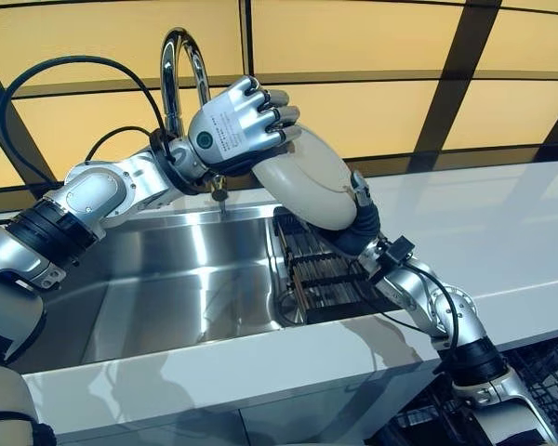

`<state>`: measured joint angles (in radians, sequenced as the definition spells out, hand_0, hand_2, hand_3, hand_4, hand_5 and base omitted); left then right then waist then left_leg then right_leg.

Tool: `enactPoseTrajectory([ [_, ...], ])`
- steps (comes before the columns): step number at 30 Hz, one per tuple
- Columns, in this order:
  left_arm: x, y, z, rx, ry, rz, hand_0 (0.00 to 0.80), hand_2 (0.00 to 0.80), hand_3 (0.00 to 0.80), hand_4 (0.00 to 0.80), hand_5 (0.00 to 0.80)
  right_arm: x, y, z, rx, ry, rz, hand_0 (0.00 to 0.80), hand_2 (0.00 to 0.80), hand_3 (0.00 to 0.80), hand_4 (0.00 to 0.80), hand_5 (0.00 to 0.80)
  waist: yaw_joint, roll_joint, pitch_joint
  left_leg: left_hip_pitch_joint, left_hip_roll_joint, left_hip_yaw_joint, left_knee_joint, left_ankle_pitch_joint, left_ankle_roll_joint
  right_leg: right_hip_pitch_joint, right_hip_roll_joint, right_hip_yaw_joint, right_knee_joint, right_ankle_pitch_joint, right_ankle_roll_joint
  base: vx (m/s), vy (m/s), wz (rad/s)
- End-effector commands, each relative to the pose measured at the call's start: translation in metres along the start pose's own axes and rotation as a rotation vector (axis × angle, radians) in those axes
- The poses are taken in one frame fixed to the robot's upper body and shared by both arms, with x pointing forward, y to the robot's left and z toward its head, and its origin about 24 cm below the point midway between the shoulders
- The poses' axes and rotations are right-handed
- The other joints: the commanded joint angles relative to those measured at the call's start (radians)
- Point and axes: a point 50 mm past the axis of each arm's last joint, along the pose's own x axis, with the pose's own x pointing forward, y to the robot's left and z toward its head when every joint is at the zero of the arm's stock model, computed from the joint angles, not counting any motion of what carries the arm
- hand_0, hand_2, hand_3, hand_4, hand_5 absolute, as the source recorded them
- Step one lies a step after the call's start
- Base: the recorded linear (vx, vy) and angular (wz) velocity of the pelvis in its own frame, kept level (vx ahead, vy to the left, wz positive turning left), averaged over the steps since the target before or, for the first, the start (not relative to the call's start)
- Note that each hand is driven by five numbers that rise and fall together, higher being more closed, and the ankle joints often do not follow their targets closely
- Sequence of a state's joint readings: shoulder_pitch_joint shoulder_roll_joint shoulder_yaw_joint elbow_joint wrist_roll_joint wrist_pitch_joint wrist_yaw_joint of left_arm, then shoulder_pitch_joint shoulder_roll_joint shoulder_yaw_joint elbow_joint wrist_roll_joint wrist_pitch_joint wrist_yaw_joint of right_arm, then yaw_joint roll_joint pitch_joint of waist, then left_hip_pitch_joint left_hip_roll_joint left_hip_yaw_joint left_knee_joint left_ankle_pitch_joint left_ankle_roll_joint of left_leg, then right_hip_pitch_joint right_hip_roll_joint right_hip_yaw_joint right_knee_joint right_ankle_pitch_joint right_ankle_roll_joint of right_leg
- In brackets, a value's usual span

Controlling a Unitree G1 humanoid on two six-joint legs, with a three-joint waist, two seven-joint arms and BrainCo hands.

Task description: Take plates into dishwasher

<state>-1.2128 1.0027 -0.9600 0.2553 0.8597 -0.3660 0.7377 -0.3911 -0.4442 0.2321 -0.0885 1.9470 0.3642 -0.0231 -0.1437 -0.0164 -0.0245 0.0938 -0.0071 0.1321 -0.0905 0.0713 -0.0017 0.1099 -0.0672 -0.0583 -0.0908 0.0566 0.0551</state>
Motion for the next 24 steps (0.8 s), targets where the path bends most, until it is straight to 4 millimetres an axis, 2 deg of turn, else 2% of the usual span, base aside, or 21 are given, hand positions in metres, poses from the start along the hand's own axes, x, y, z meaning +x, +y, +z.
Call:
enactPoseTrajectory([
  [1, 0.018, 0.006, -0.008, 0.052, -0.017, 0.018, 0.8, 0.8, 0.8, 0.8, 0.8, 0.019, 0.055, 0.003, -0.088, 0.041, 0.224, 0.8, 0.8, 0.8, 0.8, 0.8, 0.044, 0.009, 0.029, 0.023, -0.03, -0.024, 0.003, -0.08, -0.01, 0.002, 0.049, -0.065, 0.003, -0.018, 0.031, 0.0, 0.0, 0.0],
  [18, 0.009, 0.005, -0.008, 0.026, -0.002, 0.007, 0.8, 0.8, 0.8, 0.8, 0.8, 0.011, 0.05, 0.012, -0.091, -0.008, 0.204, 0.8, 0.8, 0.8, 0.8, 0.8, 0.042, 0.008, 0.03, 0.022, -0.03, -0.039, 0.003, -0.08, -0.008, 0.005, 0.052, -0.054, 0.003, -0.023, 0.027, -0.002, -0.001, 0.0],
  [19, 0.008, 0.005, -0.009, 0.017, 0.012, 0.016, 0.505, 0.505, 0.505, 0.505, 0.505, 0.012, 0.051, 0.012, -0.093, -0.007, 0.208, 0.8, 0.8, 0.8, 0.8, 0.8, 0.043, 0.008, 0.031, 0.022, -0.03, -0.038, 0.003, -0.079, -0.008, 0.006, 0.053, -0.055, 0.003, -0.023, 0.026, 0.0, 0.0, 0.0],
  [20, 0.008, 0.005, -0.009, 0.012, 0.017, 0.02, 0.455, 0.455, 0.455, 0.455, 0.455, 0.012, 0.051, 0.012, -0.092, -0.007, 0.21, 0.8, 0.8, 0.8, 0.8, 0.8, 0.043, 0.008, 0.031, 0.022, -0.03, -0.038, 0.003, -0.08, -0.008, 0.006, 0.053, -0.055, 0.003, -0.024, 0.026, 0.0, 0.0, 0.0],
  [21, 0.008, 0.005, -0.01, 0.008, 0.022, 0.022, 0.311, 0.311, 0.311, 0.311, 0.311, 0.012, 0.051, 0.012, -0.092, -0.008, 0.21, 0.8, 0.8, 0.8, 0.8, 0.8, 0.043, 0.008, 0.031, 0.022, -0.029, -0.038, 0.003, -0.08, -0.009, 0.006, 0.053, -0.055, 0.003, -0.024, 0.026, 0.0, 0.0, 0.0],
  [22, 0.007, 0.005, -0.01, -0.003, 0.036, 0.024, 0.0, 0.0, 0.0, 0.0, 0.0, 0.012, 0.051, 0.012, -0.09, -0.012, 0.211, 0.8, 0.8, 0.8, 0.8, 0.8, 0.043, 0.008, 0.029, 0.02, -0.029, -0.038, 0.003, -0.079, -0.009, 0.004, 0.053, -0.055, 0.003, -0.023, 0.026, 0.0, 0.0, 0.0],
  [24, 0.006, 0.004, -0.011, -0.018, 0.059, 0.036, 0.0, 0.0, 0.0, 0.0, 0.0, 0.011, 0.051, 0.012, -0.089, -0.014, 0.216, 0.8, 0.8, 0.8, 0.8, 0.8, 0.043, 0.008, 0.029, 0.02, -0.029, -0.038, 0.003, -0.078, -0.009, 0.003, 0.054, -0.053, 0.003, -0.023, 0.025, -0.025, -0.003, 0.0],
])
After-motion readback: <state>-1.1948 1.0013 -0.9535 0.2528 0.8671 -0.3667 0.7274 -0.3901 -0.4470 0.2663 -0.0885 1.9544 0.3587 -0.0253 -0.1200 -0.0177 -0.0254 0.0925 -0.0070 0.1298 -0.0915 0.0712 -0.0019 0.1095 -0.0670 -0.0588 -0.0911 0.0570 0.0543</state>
